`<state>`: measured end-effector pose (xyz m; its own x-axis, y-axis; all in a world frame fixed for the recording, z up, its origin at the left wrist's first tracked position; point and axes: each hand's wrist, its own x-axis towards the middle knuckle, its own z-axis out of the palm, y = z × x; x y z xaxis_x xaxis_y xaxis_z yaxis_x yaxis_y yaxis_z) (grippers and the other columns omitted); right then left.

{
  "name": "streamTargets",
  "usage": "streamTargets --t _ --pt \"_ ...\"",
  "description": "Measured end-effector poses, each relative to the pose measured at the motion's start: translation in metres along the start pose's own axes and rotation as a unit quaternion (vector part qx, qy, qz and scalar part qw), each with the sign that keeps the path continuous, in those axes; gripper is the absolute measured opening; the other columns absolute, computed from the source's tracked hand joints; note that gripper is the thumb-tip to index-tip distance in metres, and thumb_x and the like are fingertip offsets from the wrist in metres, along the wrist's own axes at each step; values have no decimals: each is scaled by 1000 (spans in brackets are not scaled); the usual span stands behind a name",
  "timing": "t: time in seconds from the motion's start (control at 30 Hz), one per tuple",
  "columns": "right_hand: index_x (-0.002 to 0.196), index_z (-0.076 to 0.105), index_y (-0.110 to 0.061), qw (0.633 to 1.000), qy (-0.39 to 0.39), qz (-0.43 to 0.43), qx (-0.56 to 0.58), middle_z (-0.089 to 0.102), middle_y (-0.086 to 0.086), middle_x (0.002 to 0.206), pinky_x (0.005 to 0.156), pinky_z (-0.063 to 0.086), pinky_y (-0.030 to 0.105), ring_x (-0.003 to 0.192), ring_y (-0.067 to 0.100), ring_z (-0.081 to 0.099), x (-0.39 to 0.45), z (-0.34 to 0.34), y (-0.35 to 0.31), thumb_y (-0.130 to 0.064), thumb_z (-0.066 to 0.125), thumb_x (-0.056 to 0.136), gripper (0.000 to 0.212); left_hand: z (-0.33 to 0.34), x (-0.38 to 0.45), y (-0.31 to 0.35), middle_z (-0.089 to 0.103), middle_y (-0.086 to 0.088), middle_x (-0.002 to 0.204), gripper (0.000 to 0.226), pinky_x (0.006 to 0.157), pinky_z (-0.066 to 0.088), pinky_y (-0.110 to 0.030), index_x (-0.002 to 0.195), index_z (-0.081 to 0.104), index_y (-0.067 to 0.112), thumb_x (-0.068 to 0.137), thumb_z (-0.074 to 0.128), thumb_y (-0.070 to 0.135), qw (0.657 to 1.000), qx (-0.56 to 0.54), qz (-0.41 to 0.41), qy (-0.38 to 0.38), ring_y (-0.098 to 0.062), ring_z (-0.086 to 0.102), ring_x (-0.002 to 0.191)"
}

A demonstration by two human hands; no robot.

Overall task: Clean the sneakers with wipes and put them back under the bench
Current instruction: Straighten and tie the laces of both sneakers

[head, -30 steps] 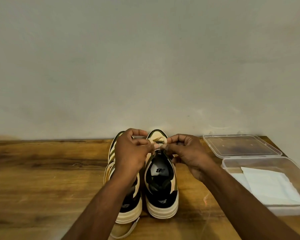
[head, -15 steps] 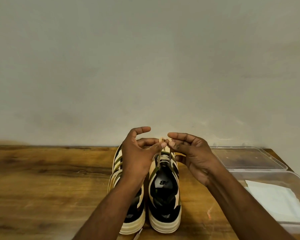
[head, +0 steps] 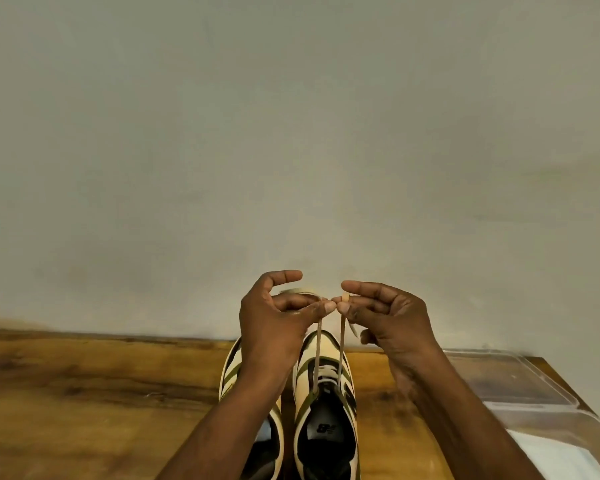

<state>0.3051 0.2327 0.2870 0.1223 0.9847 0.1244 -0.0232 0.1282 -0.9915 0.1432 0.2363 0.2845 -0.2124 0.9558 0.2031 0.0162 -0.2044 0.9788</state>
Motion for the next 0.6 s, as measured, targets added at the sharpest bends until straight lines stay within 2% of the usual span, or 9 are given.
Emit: streamTargets --t 0.17,0.33,0.5,0.6 --pt "111 76 -22 999 -13 -35 -37 81 -4 93 60 51 28 86 11 76 9 6 -11 -12 81 86 28 -1 8 3 80 9 79 67 94 60 -38 122 62 26 65 98 22 999 17 20 22 -4 77 86" --pt "110 76 -26 997 -19 -57 -41 81 -8 90 59 52 25 84 9 76 12 11 -16 -12 82 85 29 -7 10 13 80 10 80 71 90 59 -31 127 60 26 66 97 22 997 7 63 46 -4 77 86" --pt "112 76 -25 997 -9 -66 -26 81 -7 92 61 51 28 82 9 75 16 10 -23 -12 81 85 30 -5 14 24 80 9 82 75 90 61 -29 132 60 26 68 97 19 994 1 80 68 -6 77 85" --pt "113 75 -28 997 4 -69 -23 81 -9 91 63 52 31 82 8 75 15 9 -27 -14 81 85 32 0 17 31 80 10 80 72 87 59 -18 133 59 26 72 95 17 994 3 85 69 -3 77 81"
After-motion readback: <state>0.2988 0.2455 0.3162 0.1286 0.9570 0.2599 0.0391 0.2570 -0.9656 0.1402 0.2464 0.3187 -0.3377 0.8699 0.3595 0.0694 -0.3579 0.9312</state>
